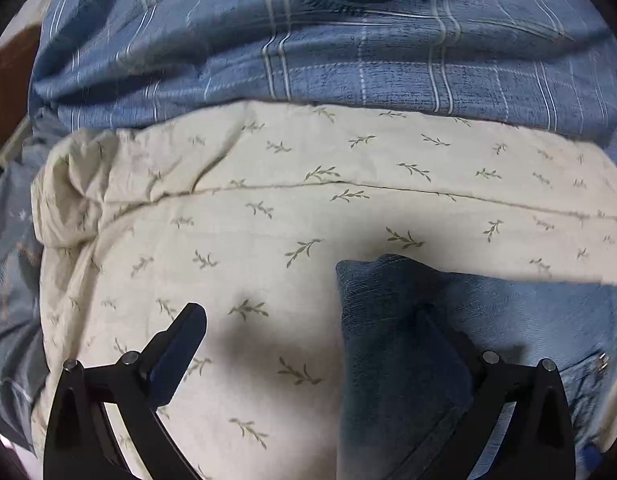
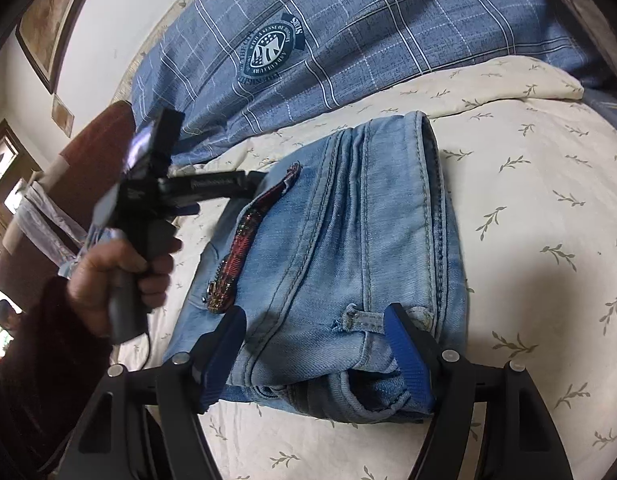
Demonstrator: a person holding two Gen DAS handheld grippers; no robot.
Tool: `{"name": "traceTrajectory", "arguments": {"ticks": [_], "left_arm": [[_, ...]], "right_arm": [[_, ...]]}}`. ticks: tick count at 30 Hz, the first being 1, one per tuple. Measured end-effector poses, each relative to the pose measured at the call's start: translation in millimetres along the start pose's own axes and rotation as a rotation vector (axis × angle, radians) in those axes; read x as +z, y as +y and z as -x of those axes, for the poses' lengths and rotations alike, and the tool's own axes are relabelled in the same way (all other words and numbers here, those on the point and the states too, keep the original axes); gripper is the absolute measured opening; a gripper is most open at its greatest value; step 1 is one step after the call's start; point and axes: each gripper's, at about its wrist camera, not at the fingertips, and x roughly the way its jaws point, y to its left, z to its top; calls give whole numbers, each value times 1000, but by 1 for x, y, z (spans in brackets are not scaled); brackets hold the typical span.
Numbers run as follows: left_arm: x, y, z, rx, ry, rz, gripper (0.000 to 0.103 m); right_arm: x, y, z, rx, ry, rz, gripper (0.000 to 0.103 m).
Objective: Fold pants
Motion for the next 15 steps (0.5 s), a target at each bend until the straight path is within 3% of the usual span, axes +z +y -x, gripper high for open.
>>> {"name": "traceTrajectory", "arguments": {"ticks": [4,15], "left_arm": [[-1,-4,9,44,2,-31,103],[-57,30,83,-112,-133,29,103]], "right_arm": [[0,-2,1,16,-3,-26,75],[3,-9,12,60,-42,-110,74]]}}
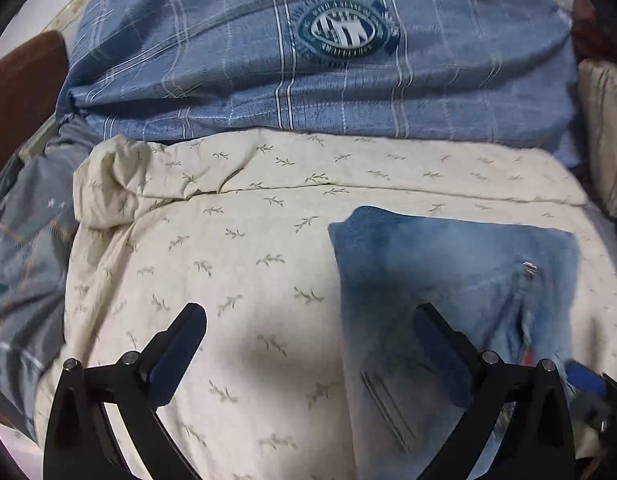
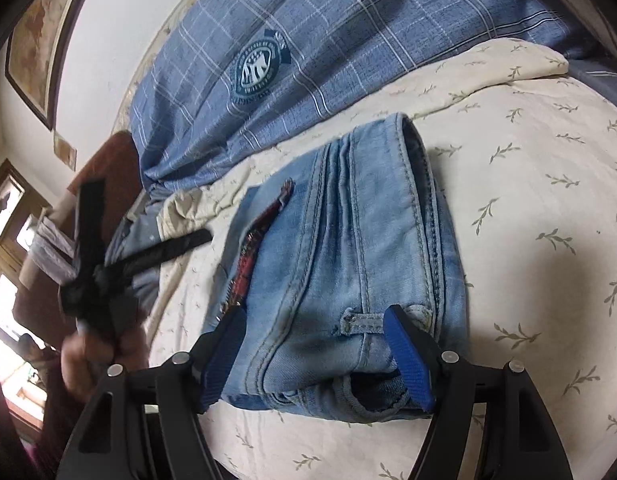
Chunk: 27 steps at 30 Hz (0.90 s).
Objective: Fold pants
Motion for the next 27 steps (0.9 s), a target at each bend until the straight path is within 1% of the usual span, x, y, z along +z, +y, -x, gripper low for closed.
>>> {"name": "traceTrajectory", "arguments": {"ticks": [2,4,6,8,10,13,16,18,22,25,26,27], "left_arm": [[-4,-1,8,-4,-35,2,103],[-3,-2,7,-2,-52,-3,103],[0,-8,1,-5,-48,-12,103],[3,-12,-6,11,-45,-12,103],[6,-15,-15,33,-43,-10,103],[9,-18,-26,28,-28,-5,103],[10,-22,-37,50,-17,-28,103],[7,-25,-43,43,0,-48,103],[3,-30,-51,43,9,-92,103],[3,-30,-54,32,6,-107,103],[2,-30,-56,28,7,-107,103],[2,-29,-58,23,13,-104,103]], "right_arm": [[3,2,6,11,-36,-1,75],[7,4,13,23,-77,8,75],[15,8,17,20,-120,20,75],[25,8,16,4,-143,7,75],[35,4,13,-9,-155,-16,75],[52,-4,4,-17,-166,-57,75],[67,-6,-6,-13,-171,-69,75],[75,-4,-15,9,-164,-68,75],[88,0,-38,1,-94,-45,75],[94,-19,-60,-33,-23,-118,75],[95,-30,-66,-32,-2,-158,75],[95,-34,-67,-15,-2,-174,75]]}}
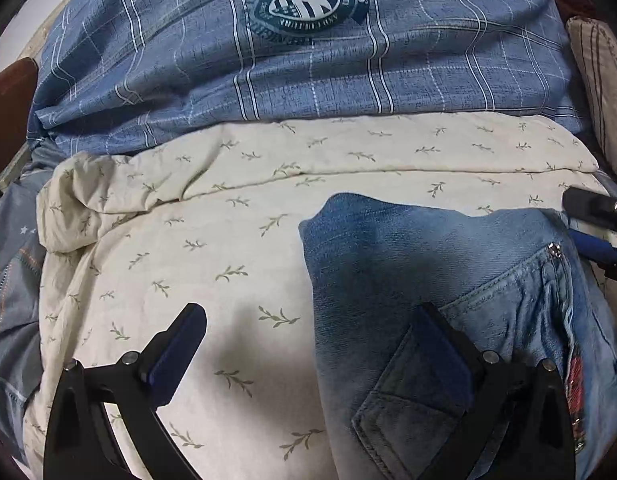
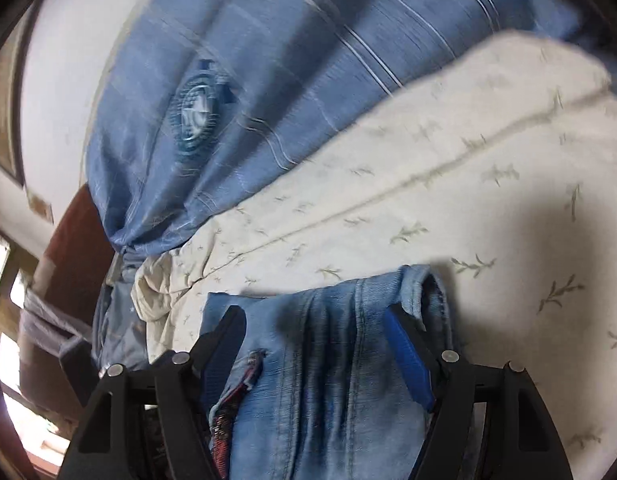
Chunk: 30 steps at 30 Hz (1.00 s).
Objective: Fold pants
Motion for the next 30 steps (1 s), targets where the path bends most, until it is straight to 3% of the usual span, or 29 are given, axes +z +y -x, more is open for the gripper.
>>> {"name": "traceTrajectory", "arguments": {"ticks": [5,11,16,22,30], "left_arm": [[-1,4,7,-2,-15,-3,103],[-10,24,24,-70,-27,67,103],[-22,26,36,-123,-21,63,103],[-42,20,53,-221,-8,43,103],[-58,25,62,-430,17,85,103]], "right_arm": [[-6,5,7,-1,-19,32,75],[-25,5,41,30,-64,34,75],[-40,-2,65,-3,-81,27,75],[-56,-17,94,-4,-88,-18,75],[-75,-32,93,-10,9,-46,75]]}}
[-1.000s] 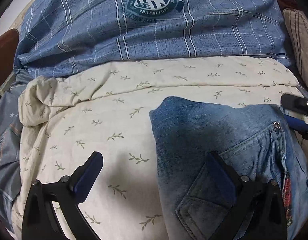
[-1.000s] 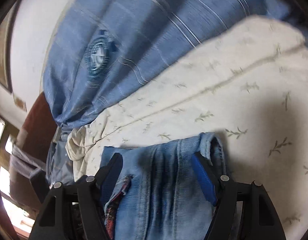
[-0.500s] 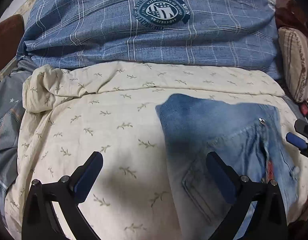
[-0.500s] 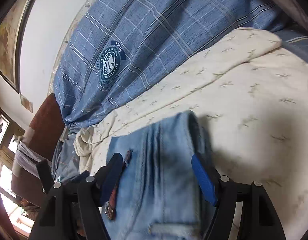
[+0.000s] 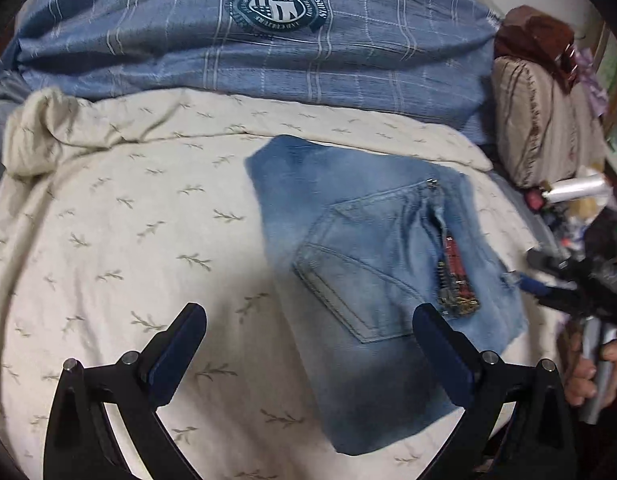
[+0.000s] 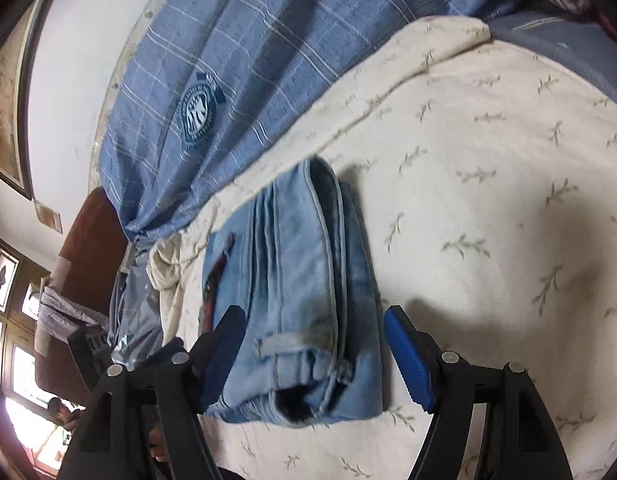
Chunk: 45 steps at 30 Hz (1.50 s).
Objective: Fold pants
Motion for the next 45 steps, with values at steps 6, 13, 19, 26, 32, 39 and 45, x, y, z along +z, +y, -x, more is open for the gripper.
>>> {"name": "traceTrajectory", "arguments": {"ticks": [6,13,19,26,32,39,45], "left_arm": [[0,12,-20,-165,81,109,103],[-2,10,-37,-262,144,149,103],[1,3,-36,-349,133,162,103],[6,5,-35,-395,89,207,103],[3,3,-46,-305,135,167,102],[0,1,-46,-332,158,137,102],[-2,-8,-39,-313,115,84,101]], "right_arm": [[-2,-7,-13,-21,50,-11,75],[-3,-16,-30,42,89,-72,75],[-3,-14,-35,96,86,-110,76],[-2,-12,-35,188,107,-114,76],[-1,-10,-39,150,126,-101,76],[-2,-6,-45,97,148,-56,76],[-5,9,-50,102,132,-7,76]]}}
